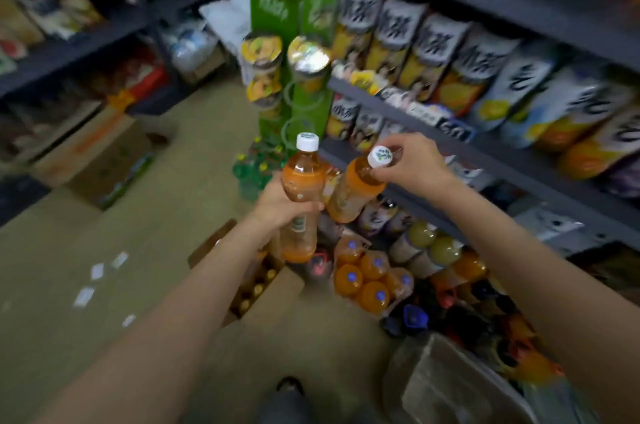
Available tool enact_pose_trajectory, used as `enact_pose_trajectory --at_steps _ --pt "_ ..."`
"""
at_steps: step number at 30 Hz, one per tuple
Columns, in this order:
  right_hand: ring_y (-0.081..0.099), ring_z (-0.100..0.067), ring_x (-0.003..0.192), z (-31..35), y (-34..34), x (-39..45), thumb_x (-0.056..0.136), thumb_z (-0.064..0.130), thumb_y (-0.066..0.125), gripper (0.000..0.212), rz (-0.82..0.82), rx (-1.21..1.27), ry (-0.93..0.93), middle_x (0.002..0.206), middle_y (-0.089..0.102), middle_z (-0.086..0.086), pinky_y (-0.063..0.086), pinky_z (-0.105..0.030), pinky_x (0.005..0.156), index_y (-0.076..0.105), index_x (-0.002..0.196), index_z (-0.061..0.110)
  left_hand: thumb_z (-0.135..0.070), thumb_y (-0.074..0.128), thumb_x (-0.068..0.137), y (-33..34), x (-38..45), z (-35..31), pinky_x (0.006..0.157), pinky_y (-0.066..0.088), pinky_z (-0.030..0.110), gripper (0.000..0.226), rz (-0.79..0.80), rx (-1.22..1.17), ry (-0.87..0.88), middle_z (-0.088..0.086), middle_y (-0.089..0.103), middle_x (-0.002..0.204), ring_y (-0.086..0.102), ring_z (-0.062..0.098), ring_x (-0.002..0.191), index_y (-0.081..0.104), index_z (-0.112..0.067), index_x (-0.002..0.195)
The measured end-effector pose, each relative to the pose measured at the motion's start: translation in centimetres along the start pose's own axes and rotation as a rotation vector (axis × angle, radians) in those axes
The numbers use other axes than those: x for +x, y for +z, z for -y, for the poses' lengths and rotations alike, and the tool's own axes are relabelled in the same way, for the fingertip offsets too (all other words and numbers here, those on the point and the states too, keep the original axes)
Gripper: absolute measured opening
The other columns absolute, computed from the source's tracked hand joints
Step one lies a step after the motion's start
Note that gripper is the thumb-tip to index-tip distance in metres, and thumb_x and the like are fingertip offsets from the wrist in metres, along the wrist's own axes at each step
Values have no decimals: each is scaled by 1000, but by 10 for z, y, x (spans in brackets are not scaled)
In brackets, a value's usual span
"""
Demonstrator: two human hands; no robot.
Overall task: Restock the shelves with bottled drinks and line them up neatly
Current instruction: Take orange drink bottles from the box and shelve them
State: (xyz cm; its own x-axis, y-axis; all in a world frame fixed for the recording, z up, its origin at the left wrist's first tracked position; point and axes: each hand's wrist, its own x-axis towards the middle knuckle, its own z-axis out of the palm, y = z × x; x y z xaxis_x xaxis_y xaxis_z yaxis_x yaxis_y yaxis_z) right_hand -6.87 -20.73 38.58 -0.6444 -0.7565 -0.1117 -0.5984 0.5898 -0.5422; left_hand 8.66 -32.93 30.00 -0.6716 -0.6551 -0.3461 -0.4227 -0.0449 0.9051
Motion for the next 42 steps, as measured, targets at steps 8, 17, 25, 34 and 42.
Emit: enact_pose_trajectory --at_steps 8,17,25,34,42 --pt "60 -24 71 -62 -200 -127 74 23 76 30 -435 70 65 79 68 -18 46 -37 63 69 86 -3 -6 74 75 127 -53 -156 82 47 32 26 312 40 205 2 68 96 62 19 93 62 -17 95" --pt "48 -15 84 -185 -360 -277 88 32 60 23 -1063 238 71 95 47 -5 36 -21 66 47 87 13 -2 76 73 355 -168 -266 74 42 23 44 437 131 540 0 58 99 55 13 91 50 -14 106" --pt "45 -11 83 -301 -415 -357 92 30 54 20 -1299 445 206 105 41 -4 38 -20 71 47 97 12 -7 79 70 482 -207 -335 89 41 28 69 566 212 735 -1 56 116 52 14 108 46 -14 129" --pt "40 2 79 -373 -470 -393 92 22 56 23 -1639 273 151 101 37 -5 31 1 72 50 103 3 -4 79 68 594 -212 -381 99 39 37 62 617 130 765 -2 54 112 50 21 115 43 -25 113" --pt "39 -9 85 -465 -518 -363 90 16 59 24 -1588 152 46 100 38 -7 30 1 74 51 102 -4 -10 79 70 678 -208 -411 103 38 39 73 560 39 709 -1 52 126 46 16 118 40 -24 130"
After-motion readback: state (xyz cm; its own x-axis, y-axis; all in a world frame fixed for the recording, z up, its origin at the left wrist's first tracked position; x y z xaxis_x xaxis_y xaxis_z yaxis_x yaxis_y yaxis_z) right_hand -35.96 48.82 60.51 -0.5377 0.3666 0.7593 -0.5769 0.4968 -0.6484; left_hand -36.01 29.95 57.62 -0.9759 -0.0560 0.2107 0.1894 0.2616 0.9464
